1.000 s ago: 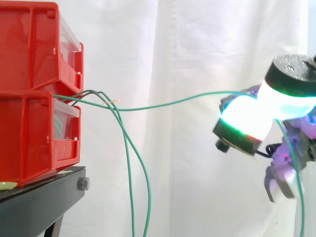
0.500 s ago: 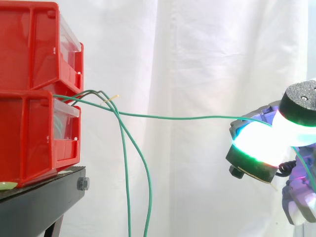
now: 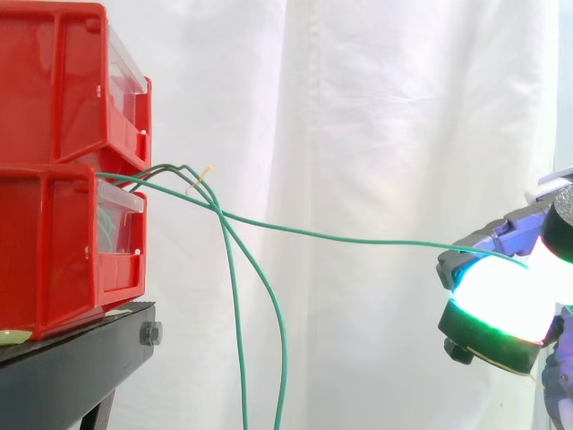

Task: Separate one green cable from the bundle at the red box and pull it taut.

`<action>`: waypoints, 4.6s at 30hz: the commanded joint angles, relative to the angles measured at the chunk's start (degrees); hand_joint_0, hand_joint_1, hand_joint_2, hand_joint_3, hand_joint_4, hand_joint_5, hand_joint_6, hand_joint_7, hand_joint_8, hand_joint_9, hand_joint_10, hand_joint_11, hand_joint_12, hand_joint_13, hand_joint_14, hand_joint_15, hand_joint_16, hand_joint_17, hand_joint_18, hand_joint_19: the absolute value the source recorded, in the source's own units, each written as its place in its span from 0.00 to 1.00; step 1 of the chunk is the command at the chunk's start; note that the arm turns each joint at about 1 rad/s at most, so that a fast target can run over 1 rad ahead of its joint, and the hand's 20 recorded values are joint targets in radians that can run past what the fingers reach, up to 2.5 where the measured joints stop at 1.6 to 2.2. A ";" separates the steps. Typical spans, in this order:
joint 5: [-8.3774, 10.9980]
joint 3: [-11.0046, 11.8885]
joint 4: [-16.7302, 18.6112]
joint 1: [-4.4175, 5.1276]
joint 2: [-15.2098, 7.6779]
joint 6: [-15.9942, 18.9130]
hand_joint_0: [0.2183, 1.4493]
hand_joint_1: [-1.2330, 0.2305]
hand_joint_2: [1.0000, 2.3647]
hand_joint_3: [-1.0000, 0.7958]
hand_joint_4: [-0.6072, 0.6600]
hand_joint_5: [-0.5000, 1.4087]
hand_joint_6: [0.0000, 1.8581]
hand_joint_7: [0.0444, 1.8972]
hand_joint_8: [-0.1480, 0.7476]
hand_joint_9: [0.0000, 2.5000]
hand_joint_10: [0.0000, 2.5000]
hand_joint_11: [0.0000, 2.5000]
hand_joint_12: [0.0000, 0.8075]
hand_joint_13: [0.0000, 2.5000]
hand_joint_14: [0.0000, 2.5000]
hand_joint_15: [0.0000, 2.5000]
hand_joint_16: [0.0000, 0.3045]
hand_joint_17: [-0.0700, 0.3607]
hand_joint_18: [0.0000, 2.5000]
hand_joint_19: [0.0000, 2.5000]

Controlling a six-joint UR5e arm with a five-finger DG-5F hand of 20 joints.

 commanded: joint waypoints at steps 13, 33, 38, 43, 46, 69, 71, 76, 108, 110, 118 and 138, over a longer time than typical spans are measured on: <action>-2.01 -4.05 1.09 -0.17 2.92 0.01 0.45 0.26 0.01 0.50 0.43 0.34 0.27 0.67 0.39 0.69 0.00 0.00 0.49 0.42 0.00 0.19 0.13 0.38 0.29 0.26; -3.86 -4.05 -6.82 -0.96 7.41 -0.17 0.45 0.27 0.01 0.49 0.42 0.34 0.27 0.67 0.39 0.68 0.00 0.01 0.49 0.42 0.01 0.18 0.13 0.37 0.29 0.26; -4.47 -4.05 -8.49 -1.40 8.02 -0.17 0.45 0.27 0.01 0.50 0.42 0.34 0.27 0.67 0.38 0.68 0.00 0.00 0.49 0.42 0.00 0.18 0.13 0.37 0.29 0.26; -5.62 -4.05 -9.63 -2.02 8.81 -0.26 0.45 0.27 0.01 0.49 0.42 0.34 0.27 0.67 0.39 0.68 0.00 0.00 0.49 0.42 0.01 0.19 0.13 0.37 0.29 0.26; -5.88 -4.05 -10.16 -2.28 9.08 -0.26 0.45 0.27 0.01 0.49 0.42 0.34 0.27 0.67 0.39 0.68 0.00 0.01 0.49 0.42 0.01 0.19 0.13 0.37 0.29 0.26; -5.09 -4.05 -6.64 -1.93 10.22 -1.13 0.44 0.27 0.01 0.49 0.42 0.34 0.27 0.67 0.39 0.68 0.00 0.00 0.50 0.43 0.01 0.19 0.13 0.37 0.29 0.26; -5.09 -4.05 -6.46 -1.93 10.31 -1.13 0.44 0.27 0.01 0.49 0.42 0.34 0.27 0.67 0.38 0.68 0.00 0.01 0.50 0.43 0.00 0.19 0.13 0.37 0.29 0.26; -5.09 -4.05 -6.46 -1.93 10.31 -1.13 0.44 0.27 0.01 0.49 0.42 0.34 0.27 0.67 0.39 0.69 0.00 0.01 0.50 0.43 0.01 0.19 0.13 0.37 0.30 0.26; -5.09 -4.14 -6.46 -1.93 10.22 -1.13 0.44 0.27 0.01 0.49 0.41 0.34 0.27 0.67 0.38 0.69 0.00 0.01 0.50 0.45 0.01 0.19 0.13 0.38 0.32 0.26; -5.09 -4.05 -6.46 -1.93 10.22 -1.13 0.44 0.27 0.01 0.49 0.41 0.34 0.27 0.67 0.38 0.69 0.00 0.02 0.50 0.45 0.01 0.19 0.13 0.37 0.32 0.26; -5.09 -4.14 -6.46 -1.93 10.22 -1.13 0.44 0.27 0.01 0.49 0.41 0.34 0.27 0.67 0.38 0.71 0.00 0.04 0.50 0.47 0.01 0.20 0.13 0.37 0.33 0.26; -5.00 -4.05 -6.46 -1.93 10.22 -1.13 0.44 0.27 0.01 0.49 0.41 0.34 0.27 0.67 0.38 0.71 0.00 0.04 0.50 0.47 0.01 0.20 0.14 0.38 0.34 0.26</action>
